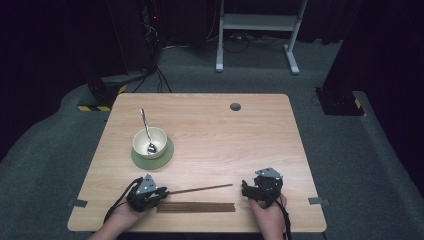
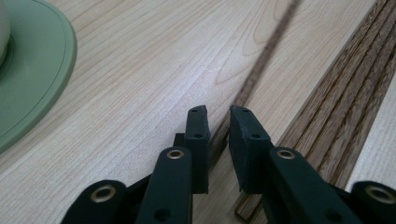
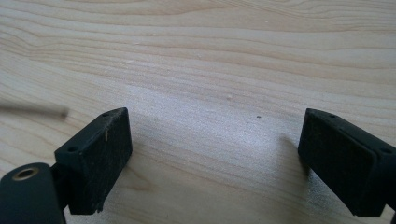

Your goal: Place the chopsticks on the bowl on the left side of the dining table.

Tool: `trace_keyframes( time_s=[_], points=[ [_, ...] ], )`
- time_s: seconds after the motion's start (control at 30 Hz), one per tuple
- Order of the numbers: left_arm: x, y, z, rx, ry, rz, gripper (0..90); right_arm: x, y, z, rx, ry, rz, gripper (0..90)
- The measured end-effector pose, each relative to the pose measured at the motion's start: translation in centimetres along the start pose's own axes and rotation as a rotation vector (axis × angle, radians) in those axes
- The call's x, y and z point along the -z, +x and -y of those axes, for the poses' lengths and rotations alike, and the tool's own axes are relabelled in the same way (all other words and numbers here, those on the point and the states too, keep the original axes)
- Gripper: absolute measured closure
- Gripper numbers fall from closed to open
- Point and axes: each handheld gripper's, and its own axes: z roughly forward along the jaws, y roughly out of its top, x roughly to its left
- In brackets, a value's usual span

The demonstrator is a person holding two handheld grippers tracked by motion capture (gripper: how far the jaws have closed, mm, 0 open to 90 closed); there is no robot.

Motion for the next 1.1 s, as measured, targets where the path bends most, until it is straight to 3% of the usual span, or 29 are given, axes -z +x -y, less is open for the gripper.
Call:
trace_keyframes(
  time_s=[0.3, 0.5, 0.7, 0.93, 1.1],
  points=[
    [0.3, 0.4, 0.3, 0.01, -0.002, -0.013, 80.2, 0.0, 0.0, 0.0, 0.001, 0.0, -0.001, 9.5],
    [-0.1, 0.5, 0.3, 0.028, -0.024, -0.006, 73.0, 0.0, 0.0, 0.0, 0.001, 0.0, -0.001, 9.5],
    [-0.3, 0.4, 0.3, 0.043, -0.043, -0.001, 83.0, 0.0, 0.0, 0.0, 0.002, 0.0, -0.002, 9.5],
    [0.1, 0.6, 0.3, 0.049, -0.056, -0.002, 83.8, 0.0, 0.0, 0.0, 0.001, 0.0, -0.002, 9.5],
    [0.8, 0.4, -0.1, 0.044, -0.096, -0.004, 83.8, 0.0, 0.0, 0.0, 0.002, 0.0, -0.002, 9.5]
  ],
)
